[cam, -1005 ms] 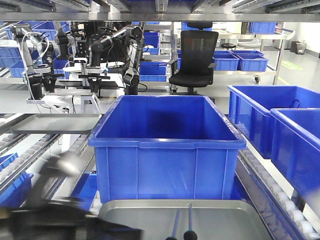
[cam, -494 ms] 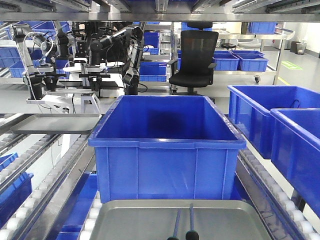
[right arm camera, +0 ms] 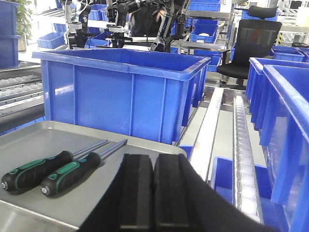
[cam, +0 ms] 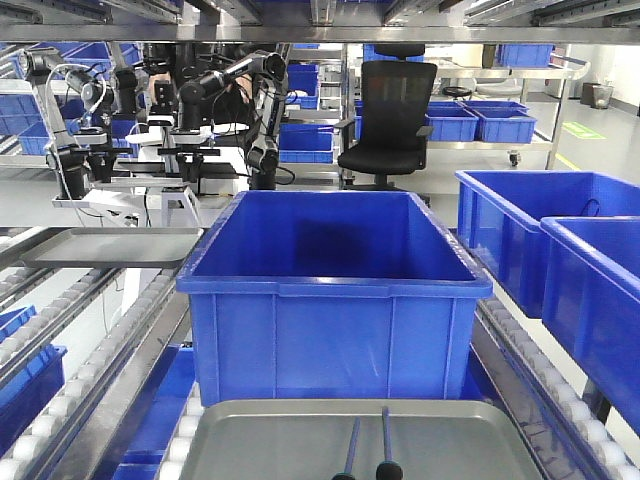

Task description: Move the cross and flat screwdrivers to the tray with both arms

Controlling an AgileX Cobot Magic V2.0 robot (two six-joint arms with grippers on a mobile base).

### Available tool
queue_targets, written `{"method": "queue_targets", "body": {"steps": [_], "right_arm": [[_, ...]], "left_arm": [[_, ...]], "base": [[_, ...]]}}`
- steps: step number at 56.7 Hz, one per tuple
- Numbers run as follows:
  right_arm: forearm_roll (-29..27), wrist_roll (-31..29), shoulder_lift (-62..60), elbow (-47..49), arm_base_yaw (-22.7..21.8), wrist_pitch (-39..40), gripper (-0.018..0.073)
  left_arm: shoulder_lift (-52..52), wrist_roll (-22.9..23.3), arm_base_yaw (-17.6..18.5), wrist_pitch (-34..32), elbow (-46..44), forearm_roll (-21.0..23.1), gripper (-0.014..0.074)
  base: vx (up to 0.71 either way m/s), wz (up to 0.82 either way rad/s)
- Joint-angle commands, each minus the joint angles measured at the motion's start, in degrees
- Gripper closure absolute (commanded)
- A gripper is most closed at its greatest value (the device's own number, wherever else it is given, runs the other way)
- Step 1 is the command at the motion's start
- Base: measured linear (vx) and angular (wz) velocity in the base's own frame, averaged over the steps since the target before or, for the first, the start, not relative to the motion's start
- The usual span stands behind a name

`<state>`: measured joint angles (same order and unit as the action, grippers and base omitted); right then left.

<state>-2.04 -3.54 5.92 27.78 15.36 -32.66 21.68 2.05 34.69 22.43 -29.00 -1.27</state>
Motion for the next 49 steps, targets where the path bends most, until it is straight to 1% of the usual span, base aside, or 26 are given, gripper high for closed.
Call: {"method": "queue_targets", "body": {"steps": [1, 10, 12, 14, 17, 20, 25, 28, 31, 32, 33, 35, 38, 49], "right_arm": [[0.0, -0.2, 1.1, 1.4, -0.1, 4.6, 0.0567], [0.0, -0.2, 1.1, 1.4, -0.1, 4.6, 0.0567], [0.0, -0.2, 1.1, 1.4, -0.1, 4.6, 0.0567], [0.0, -0.2, 1.1, 1.4, -0.1, 4.6, 0.0567], [0.0, -0.2, 1.1, 1.4, -0.1, 4.6, 0.0567], [0.0, -0.2, 1.1, 1.4, -0.1, 4.5, 0.0567], [0.0, -0.2, 1.1, 1.4, -0.1, 4.5, 0.0567], [0.0, -0.2, 1.1, 1.4, -0.1, 4.5, 0.0567], [0.0, -0.2, 1.1, 1.4, -0.1, 4.5, 0.0567], [0.0, -0.2, 1.1, 1.4, -0.1, 4.5, 0.0567], [0.0, -0.2, 1.1, 1.4, -0.1, 4.5, 0.0567], [0.0, -0.2, 1.1, 1.4, -0.1, 4.5, 0.0567], [0.0, -0.2, 1.1, 1.4, -0.1, 4.5, 0.0567], [0.0, -0.2, 1.1, 1.4, -0.1, 4.5, 0.0567]], "left_arm": [[0.3, 0.2, 0.2, -5.2, -1.5, -0.1, 0.0594], [0.1, 0.1, 0.2, -5.8, -0.5, -0.2, 0.0594], [-0.9, -0.2, -0.3, -6.1, 0.6, -1.2, 0.0594], [-2.5, -2.5, -2.3, -7.0, 3.0, -2.5, 0.0594], [-5.0, -3.4, -6.3, -8.8, 7.1, -2.5, 0.0594], [-8.5, -3.1, -10.4, -11.9, 11.6, -2.3, 0.0594], [-14.6, -2.4, -17.1, -19.5, 20.9, -2.3, 0.0594], [-18.6, -2.1, -19.7, -23.1, 25.5, -2.3, 0.0594], [-21.6, -0.8, -21.8, -26.0, 29.4, -2.2, 0.0594], [-22.6, -0.3, -22.4, -24.9, 29.7, -2.2, 0.0594], [-23.4, -0.3, -22.8, -22.4, 29.3, -2.2, 0.0594], [-23.3, -0.3, -23.4, -20.9, 29.0, -2.4, 0.0594], [-23.0, -0.3, -24.0, -20.7, 29.1, -2.5, 0.0594], [-23.1, -0.2, -24.0, -19.9, 29.1, -2.4, 0.0594]], "base": [[0.00, 0.00], [0.00, 0.00], [0.00, 0.00], [0.00, 0.00], [0.00, 0.01], [0.00, 0.00], [0.00, 0.00], [0.00, 0.00], [0.00, 0.00], [0.00, 0.00], [0.00, 0.00], [0.00, 0.00], [0.00, 0.00], [0.00, 0.00]]}}
